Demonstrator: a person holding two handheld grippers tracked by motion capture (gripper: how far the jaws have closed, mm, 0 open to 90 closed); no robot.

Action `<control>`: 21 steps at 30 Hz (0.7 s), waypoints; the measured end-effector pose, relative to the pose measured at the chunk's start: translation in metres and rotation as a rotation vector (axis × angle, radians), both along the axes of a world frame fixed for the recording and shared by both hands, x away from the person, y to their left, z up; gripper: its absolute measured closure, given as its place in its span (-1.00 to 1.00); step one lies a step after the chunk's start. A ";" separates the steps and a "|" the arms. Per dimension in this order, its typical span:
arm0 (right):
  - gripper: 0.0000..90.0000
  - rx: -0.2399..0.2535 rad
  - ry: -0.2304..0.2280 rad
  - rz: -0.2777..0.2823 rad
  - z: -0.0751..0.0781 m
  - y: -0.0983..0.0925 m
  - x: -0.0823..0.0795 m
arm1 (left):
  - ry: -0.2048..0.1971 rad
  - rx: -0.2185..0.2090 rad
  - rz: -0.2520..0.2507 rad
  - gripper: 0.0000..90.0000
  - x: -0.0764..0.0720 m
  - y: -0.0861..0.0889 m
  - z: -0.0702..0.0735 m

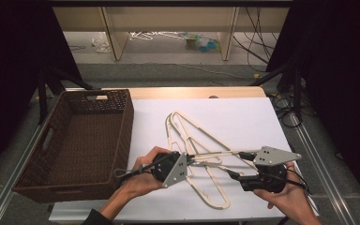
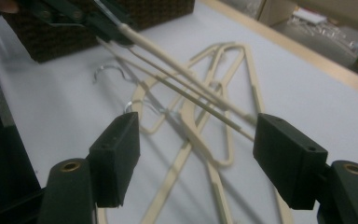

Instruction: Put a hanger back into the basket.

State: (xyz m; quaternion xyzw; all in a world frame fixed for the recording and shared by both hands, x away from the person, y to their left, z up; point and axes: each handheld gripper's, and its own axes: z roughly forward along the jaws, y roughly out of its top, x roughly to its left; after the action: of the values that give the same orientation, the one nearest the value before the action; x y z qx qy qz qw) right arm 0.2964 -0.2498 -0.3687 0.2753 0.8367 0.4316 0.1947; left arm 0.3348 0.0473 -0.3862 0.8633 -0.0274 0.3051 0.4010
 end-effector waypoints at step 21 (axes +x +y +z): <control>-0.36 -0.003 0.043 0.060 -0.030 0.016 -0.006 | 0.399 -0.463 0.207 0.90 0.023 0.059 0.077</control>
State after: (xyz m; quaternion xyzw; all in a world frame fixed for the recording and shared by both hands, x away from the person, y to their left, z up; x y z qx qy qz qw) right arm 0.2908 -0.2340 -0.3982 0.2590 0.8491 0.4301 0.1643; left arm 0.3575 0.1059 -0.3090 0.7902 0.2097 0.1673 0.5511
